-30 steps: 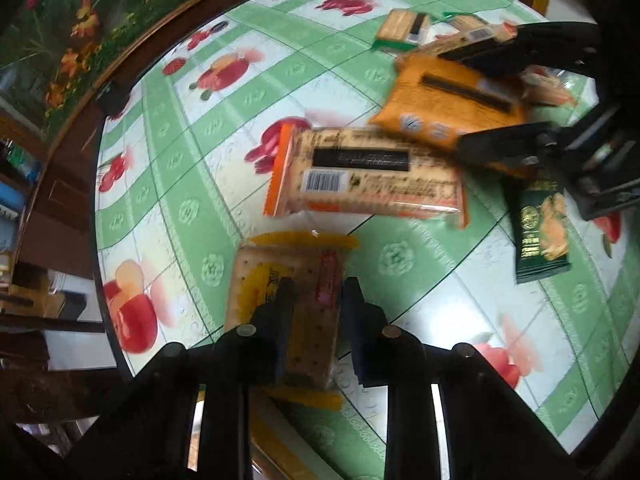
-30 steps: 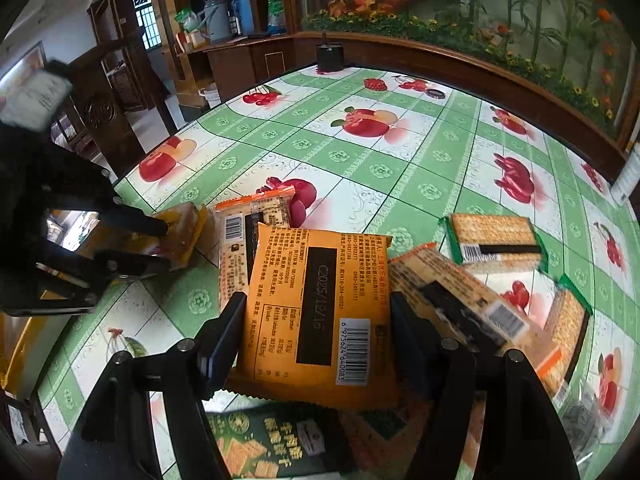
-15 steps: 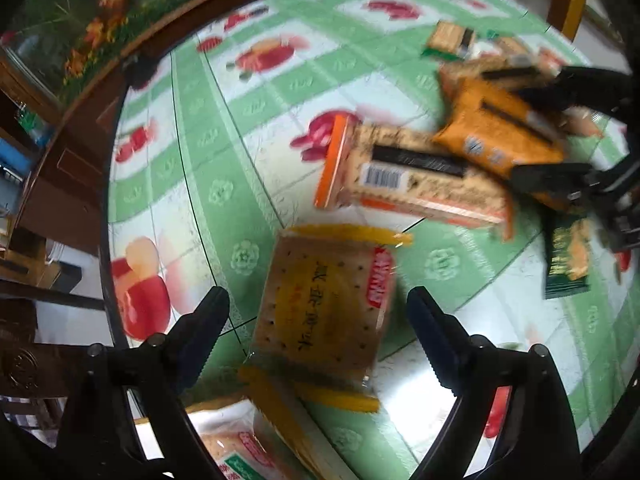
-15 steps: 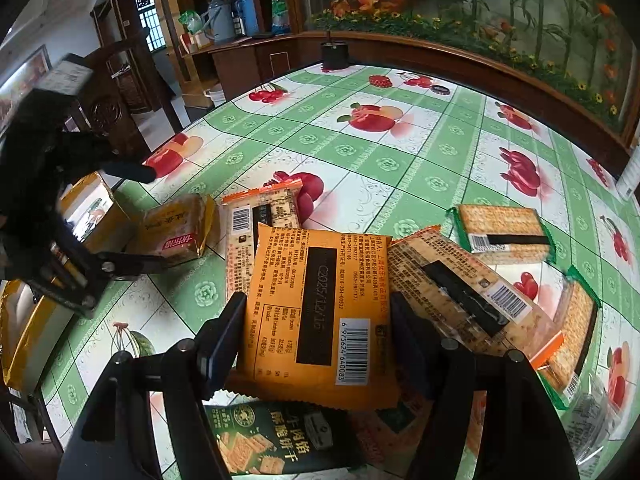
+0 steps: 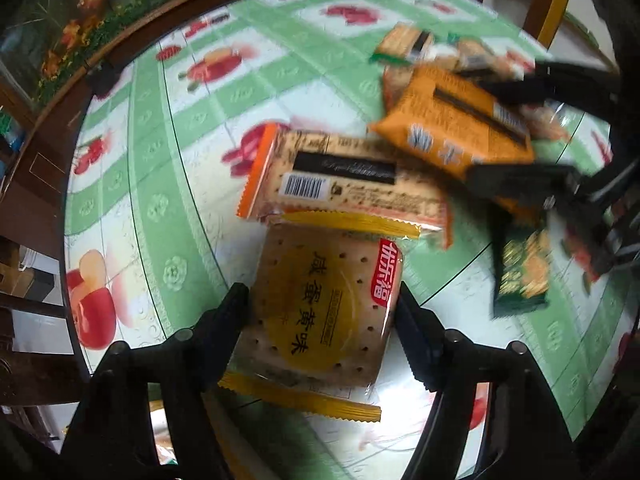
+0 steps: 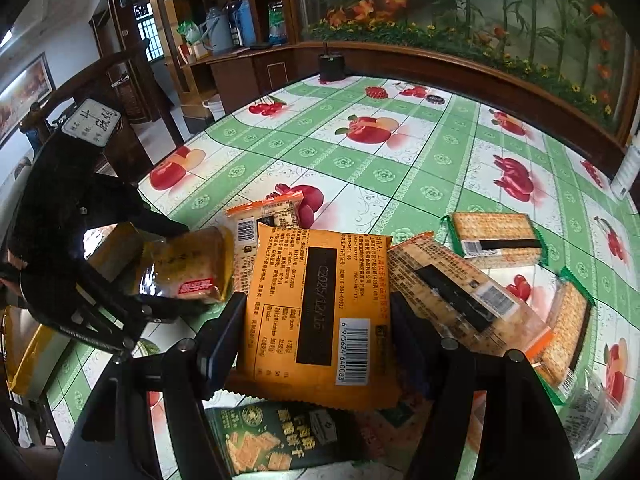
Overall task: Organize snacks
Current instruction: 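Grasp the yellow cracker pack with left tool while right tool grasps orange biscuit pack, then carry both packs into the foam box and open both tools, then move both tools back to the snack pile, then grasp the dark green Member's Mark pack with left tool while right tool reaches for orange pack, then carry the green pack in left tool while right tool carries beige cracker pack over the foam box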
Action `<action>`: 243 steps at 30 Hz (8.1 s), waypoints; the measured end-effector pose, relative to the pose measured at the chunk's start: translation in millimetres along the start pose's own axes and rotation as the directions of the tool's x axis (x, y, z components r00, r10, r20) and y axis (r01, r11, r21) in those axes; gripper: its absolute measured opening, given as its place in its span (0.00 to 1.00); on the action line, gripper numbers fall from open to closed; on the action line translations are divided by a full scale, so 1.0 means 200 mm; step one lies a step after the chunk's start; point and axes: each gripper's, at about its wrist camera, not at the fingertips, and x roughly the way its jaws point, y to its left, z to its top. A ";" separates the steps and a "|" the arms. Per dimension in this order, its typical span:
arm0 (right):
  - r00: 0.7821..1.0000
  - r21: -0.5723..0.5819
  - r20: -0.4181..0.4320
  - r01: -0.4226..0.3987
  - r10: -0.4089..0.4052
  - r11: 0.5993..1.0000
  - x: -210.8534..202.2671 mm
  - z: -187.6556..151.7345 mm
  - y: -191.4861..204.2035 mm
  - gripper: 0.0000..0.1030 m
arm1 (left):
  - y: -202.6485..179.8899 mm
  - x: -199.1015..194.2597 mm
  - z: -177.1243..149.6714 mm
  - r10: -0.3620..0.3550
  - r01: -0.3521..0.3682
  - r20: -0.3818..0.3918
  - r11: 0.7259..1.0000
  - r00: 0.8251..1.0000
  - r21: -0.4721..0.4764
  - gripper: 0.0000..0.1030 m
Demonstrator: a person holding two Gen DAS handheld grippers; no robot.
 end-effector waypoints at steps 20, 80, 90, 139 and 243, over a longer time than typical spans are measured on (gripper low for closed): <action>0.996 -0.024 0.082 -0.021 0.023 0.999 -0.28 -0.10 0.18 0.68 | -0.21 -0.52 -0.29 0.219 -0.184 0.190 0.965 0.957 -0.187 0.70; 0.976 -0.378 -0.127 -0.211 0.176 0.901 0.32 0.12 1.31 0.67 | 0.35 -0.54 -1.23 0.441 -0.332 0.006 0.684 0.897 -0.649 0.70; 0.971 -0.342 -0.099 -0.237 0.217 0.909 0.26 0.11 1.27 0.71 | 0.32 -0.52 -1.22 0.430 -0.344 -0.029 0.679 0.902 -0.649 0.85; 0.993 0.215 0.043 0.098 -0.109 0.972 -0.46 -0.56 -0.23 0.78 | -0.60 -0.08 -0.07 0.168 -0.118 0.135 0.940 0.976 -0.321 0.95; 0.991 -0.212 0.032 -0.122 0.132 0.970 -0.37 -0.26 0.54 0.54 | -0.40 -0.63 -0.74 0.343 -0.191 0.232 0.845 0.910 -0.500 0.47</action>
